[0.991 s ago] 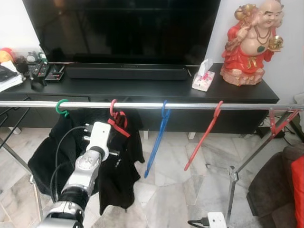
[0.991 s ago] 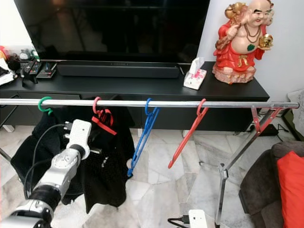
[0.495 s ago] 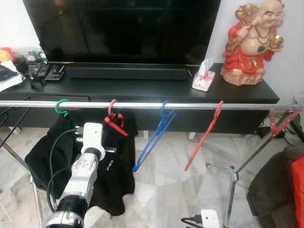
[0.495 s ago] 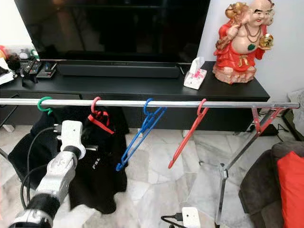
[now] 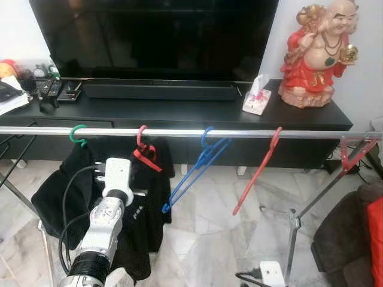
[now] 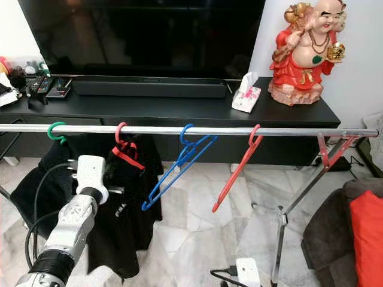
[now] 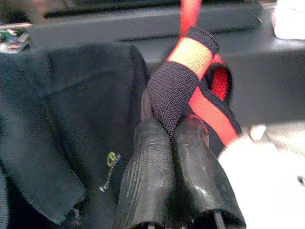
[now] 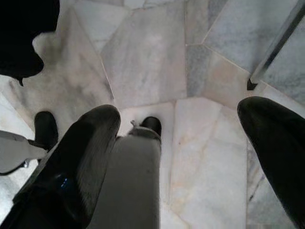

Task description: Hang hanger

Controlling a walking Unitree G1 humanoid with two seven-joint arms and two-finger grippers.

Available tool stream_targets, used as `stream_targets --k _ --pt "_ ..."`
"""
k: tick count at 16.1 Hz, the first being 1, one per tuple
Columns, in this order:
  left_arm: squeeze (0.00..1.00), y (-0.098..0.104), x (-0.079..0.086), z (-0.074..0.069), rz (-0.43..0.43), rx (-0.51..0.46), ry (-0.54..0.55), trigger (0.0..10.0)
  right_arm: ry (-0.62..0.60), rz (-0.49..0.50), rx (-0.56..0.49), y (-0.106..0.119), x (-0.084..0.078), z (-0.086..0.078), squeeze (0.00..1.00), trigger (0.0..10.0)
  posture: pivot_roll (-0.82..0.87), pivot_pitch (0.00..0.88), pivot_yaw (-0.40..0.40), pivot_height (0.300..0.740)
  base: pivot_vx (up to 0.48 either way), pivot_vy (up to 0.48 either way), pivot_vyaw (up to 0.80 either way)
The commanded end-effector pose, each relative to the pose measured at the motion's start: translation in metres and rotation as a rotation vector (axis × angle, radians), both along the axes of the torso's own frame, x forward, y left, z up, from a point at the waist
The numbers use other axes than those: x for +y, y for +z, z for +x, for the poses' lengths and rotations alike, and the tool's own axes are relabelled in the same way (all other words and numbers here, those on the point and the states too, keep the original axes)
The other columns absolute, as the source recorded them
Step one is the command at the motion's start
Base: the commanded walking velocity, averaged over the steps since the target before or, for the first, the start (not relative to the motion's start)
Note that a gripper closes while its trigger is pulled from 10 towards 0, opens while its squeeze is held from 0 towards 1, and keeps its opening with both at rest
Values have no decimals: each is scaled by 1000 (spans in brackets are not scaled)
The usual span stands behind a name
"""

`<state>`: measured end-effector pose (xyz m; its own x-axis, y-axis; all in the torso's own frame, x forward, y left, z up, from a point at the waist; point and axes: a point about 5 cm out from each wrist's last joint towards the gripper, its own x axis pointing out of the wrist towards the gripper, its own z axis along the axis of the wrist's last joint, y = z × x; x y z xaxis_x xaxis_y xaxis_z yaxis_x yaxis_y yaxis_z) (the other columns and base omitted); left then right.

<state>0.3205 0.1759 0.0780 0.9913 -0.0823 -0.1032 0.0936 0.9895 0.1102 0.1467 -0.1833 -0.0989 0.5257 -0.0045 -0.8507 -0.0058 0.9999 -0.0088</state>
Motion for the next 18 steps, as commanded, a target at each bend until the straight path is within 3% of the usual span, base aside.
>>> stream_targets --k 1,2,3,12,15,18 --pt "0 -6 0 -3 47 47 -27 10000 -10 4 13 -2 -2 -5 0 10000 -17 0 -24 740 0 0 0" --pt "0 -7 0 -2 21 58 -25 10000 -10 4 17 -2 -1 -7 0 10000 -17 0 -24 740 0 0 0" --pt "1000 -6 1 -1 19 54 -19 10000 -11 5 19 -3 -1 -9 0 10000 -17 0 -24 740 0 0 0" --pt "1000 7 -4 16 -62 45 -33 10000 4 22 19 -5 21 -9 0 10000 -28 0 -23 740 0 0 0" --pt "1000 8 -5 19 -93 43 -45 10000 5 21 9 -3 22 -1 0 10000 -32 0 -23 740 0 0 0" --pt "1000 3 -6 20 -70 76 -57 10000 5 17 3 -1 19 3 0 10000 -33 0 -25 740 0 0 0"
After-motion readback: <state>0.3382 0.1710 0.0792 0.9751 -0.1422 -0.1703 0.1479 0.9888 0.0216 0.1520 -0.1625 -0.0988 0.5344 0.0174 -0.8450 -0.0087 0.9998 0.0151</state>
